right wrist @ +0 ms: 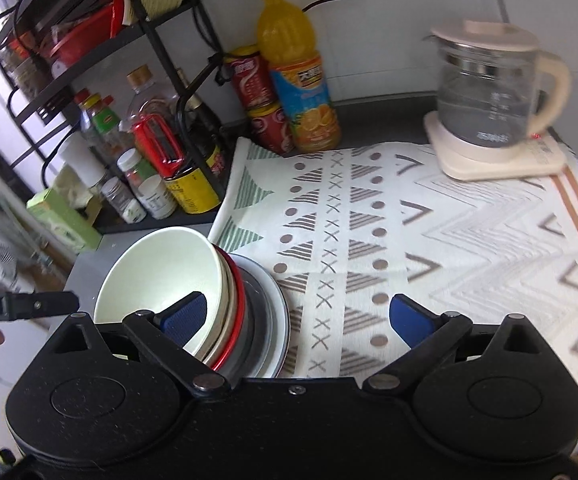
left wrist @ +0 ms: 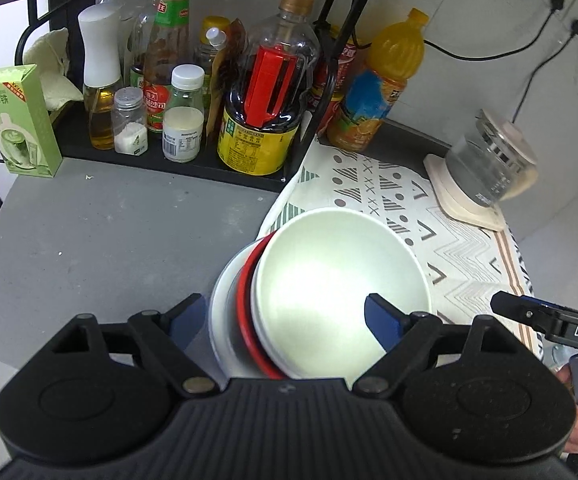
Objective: Organize plates and bowls
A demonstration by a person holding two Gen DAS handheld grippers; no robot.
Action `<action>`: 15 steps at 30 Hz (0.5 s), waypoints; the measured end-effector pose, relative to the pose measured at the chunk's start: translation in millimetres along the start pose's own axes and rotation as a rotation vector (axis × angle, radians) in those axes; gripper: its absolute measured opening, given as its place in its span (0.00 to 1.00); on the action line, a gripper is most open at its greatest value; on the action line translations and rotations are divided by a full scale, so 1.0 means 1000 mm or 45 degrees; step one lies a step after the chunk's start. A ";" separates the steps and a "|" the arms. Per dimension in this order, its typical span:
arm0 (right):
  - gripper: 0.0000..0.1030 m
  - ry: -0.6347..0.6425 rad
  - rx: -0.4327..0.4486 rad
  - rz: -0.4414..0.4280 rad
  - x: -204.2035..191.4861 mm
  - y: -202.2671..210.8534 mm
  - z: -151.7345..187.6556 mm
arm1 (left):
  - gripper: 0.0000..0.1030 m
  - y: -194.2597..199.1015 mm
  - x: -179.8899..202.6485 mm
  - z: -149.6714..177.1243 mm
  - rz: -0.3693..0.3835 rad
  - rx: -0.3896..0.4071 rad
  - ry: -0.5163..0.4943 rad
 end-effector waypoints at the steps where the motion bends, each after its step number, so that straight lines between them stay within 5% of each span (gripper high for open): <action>1: 0.98 -0.025 0.020 0.017 -0.001 0.004 0.005 | 0.83 0.002 -0.003 0.003 0.001 0.000 -0.004; 15: 1.00 -0.115 0.161 0.134 -0.031 0.055 0.067 | 0.94 0.046 -0.018 0.036 0.022 0.063 -0.115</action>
Point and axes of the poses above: each gripper's, at about its wrist camera, not at the fingertips, and y roughly against the way its jaws point, x to its right, z to its underside, the point moved 4 cm from there along -y, roughly the way its jaws point, and after that the axes turned 9 degrees about -x, right-handed, at the moved point
